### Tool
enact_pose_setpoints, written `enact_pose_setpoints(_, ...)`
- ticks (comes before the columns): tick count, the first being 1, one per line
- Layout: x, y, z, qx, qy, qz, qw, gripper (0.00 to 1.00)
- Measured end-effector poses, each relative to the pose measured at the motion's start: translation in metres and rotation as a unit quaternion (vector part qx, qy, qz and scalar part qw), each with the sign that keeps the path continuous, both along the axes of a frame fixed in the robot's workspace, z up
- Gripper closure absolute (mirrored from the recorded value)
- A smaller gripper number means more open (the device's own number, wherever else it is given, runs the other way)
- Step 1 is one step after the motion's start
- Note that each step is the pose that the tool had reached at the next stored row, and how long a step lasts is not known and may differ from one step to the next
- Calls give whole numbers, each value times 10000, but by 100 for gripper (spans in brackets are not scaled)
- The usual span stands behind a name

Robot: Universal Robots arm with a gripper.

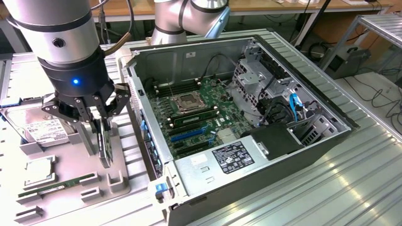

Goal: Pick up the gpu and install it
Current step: 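Pick up the gpu and move the gpu toward the slot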

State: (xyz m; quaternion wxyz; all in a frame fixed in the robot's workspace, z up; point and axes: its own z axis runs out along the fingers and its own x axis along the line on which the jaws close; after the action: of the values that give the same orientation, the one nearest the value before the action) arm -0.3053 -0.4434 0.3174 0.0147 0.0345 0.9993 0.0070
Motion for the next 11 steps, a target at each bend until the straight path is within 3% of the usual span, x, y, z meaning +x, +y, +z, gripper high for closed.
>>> enact_pose_setpoints(11,0,0,25,0,0,0,10000,74)
